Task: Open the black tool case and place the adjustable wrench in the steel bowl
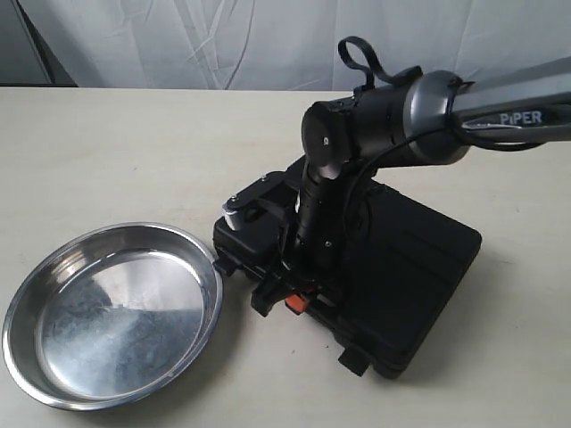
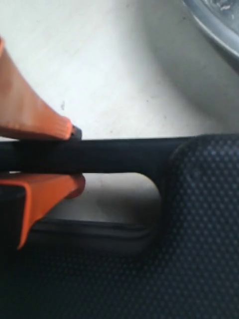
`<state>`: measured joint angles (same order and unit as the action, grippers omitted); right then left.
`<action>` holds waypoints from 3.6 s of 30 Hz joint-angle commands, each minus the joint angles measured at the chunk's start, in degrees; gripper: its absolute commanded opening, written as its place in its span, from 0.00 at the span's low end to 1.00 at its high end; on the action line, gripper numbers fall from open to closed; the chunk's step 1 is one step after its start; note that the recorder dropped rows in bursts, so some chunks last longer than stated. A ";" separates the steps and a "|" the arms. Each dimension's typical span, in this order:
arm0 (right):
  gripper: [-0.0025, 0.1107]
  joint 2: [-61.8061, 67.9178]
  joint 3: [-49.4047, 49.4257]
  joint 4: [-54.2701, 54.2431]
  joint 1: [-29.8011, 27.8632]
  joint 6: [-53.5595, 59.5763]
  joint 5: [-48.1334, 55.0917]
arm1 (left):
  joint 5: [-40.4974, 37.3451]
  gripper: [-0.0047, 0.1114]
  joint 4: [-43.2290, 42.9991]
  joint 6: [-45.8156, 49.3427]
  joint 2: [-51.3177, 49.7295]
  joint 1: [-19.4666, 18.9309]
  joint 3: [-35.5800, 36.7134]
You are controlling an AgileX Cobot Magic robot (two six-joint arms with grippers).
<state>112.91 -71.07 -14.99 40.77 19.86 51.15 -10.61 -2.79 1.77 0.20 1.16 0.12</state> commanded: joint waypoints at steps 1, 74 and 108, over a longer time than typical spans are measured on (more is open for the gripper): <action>0.02 1.00 0.11 -2.30 -0.07 -0.41 -1.43 | 0.33 0.04 0.09 -0.05 -0.20 0.06 -0.12; 0.01 -22.98 1.07 48.20 -0.07 -29.56 9.92 | 0.28 0.04 0.09 -0.05 -0.20 0.06 -0.12; 0.01 -22.04 1.07 71.35 -19.13 -45.90 16.15 | 0.28 0.04 0.09 -0.05 -0.20 0.06 -0.12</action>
<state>91.39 -69.93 47.31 22.31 -22.87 63.09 -10.61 -2.79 1.77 0.20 1.16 0.12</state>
